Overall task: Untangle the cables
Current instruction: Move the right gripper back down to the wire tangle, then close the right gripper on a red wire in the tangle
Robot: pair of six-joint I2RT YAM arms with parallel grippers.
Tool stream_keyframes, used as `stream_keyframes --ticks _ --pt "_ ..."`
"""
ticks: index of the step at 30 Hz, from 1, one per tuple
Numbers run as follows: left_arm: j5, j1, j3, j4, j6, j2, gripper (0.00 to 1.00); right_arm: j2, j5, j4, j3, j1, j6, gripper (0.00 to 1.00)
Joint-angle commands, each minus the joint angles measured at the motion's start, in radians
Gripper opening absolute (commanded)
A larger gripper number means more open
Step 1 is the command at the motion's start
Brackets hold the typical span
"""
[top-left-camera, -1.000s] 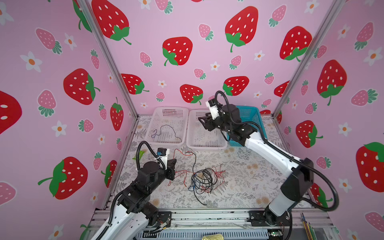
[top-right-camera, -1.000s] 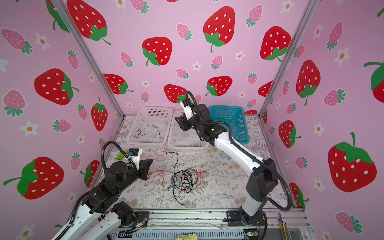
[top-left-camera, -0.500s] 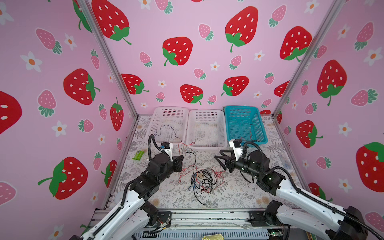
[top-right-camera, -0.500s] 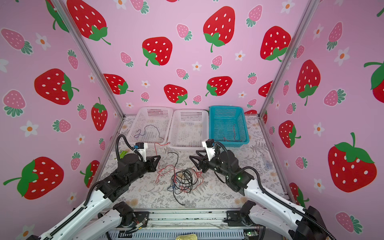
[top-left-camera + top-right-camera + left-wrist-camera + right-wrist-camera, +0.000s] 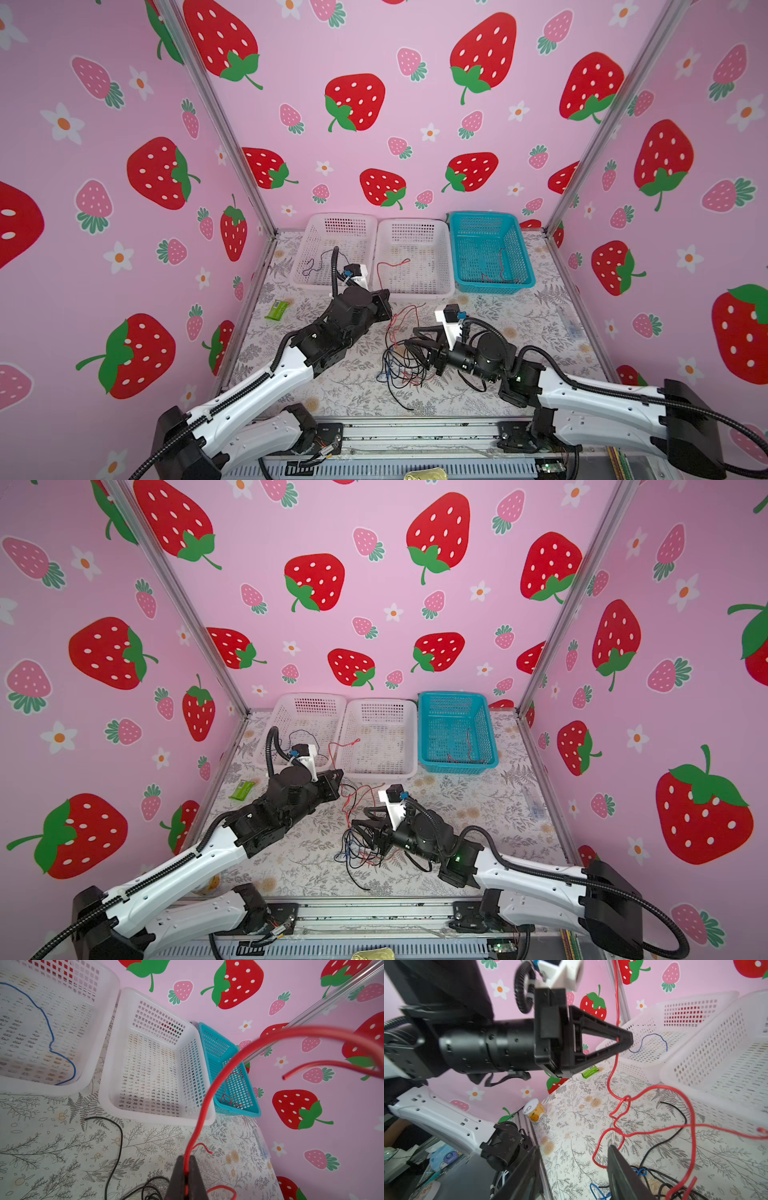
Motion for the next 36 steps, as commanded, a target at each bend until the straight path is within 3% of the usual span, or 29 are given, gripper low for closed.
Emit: stream_keyframes --ticks 1,6,11,23,36 --pt "-0.133 -0.044 0.070 0.044 -0.043 0.014 0.00 0.057 0.142 0.084 0.033 0.038 0.044 0.52" --pt "-0.198 -0.093 0.088 0.064 -0.040 0.031 0.00 0.131 0.300 0.054 0.091 0.096 0.016 0.45" --pt "-0.241 -0.112 0.084 0.068 -0.040 0.023 0.00 0.167 0.419 0.035 0.094 0.104 0.080 0.40" --pt "-0.257 -0.119 0.081 0.075 -0.044 -0.005 0.00 0.238 0.409 0.006 0.117 0.104 0.087 0.27" --pt "-0.290 -0.124 0.061 0.073 -0.015 -0.027 0.00 0.173 0.397 0.004 0.068 0.104 0.099 0.35"
